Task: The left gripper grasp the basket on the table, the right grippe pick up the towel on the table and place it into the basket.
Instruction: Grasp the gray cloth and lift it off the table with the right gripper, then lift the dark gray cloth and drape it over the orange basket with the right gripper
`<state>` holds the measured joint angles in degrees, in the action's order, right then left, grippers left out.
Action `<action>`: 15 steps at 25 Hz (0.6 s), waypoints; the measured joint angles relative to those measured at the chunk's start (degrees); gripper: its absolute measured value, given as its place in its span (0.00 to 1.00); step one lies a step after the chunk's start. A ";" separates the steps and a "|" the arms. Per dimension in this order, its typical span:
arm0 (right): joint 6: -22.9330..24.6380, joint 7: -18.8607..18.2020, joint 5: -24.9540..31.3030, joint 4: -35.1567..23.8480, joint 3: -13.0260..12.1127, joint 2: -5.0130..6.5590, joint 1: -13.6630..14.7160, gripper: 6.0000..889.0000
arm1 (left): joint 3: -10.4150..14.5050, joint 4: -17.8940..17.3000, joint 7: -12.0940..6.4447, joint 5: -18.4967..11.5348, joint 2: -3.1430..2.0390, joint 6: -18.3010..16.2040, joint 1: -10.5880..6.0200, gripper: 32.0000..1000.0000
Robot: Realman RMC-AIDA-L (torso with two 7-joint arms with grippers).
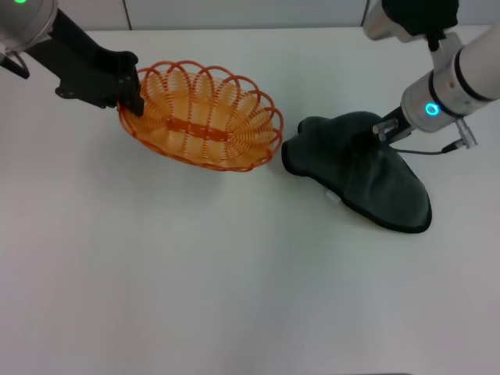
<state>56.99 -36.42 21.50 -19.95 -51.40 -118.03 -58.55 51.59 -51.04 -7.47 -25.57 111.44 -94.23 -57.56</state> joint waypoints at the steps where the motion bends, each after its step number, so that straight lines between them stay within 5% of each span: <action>1: 1.70 0.06 -0.10 -1.88 -0.01 -0.03 0.08 0.18 | 0.00 0.46 0.00 0.04 -0.22 0.53 0.63 0.07; 10: 11.63 2.02 -0.38 -12.62 -0.16 -0.17 2.17 0.16 | 0.00 1.37 0.00 0.03 -0.60 1.15 0.93 0.07; 15: 21.96 4.90 -0.02 -27.15 -0.24 -0.50 5.17 0.15 | 0.00 1.38 0.00 0.05 -0.73 1.15 1.21 0.07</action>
<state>78.94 -31.53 21.48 -47.11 -51.63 -118.54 -53.38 51.59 -49.65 -7.47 -25.52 110.72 -93.07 -56.35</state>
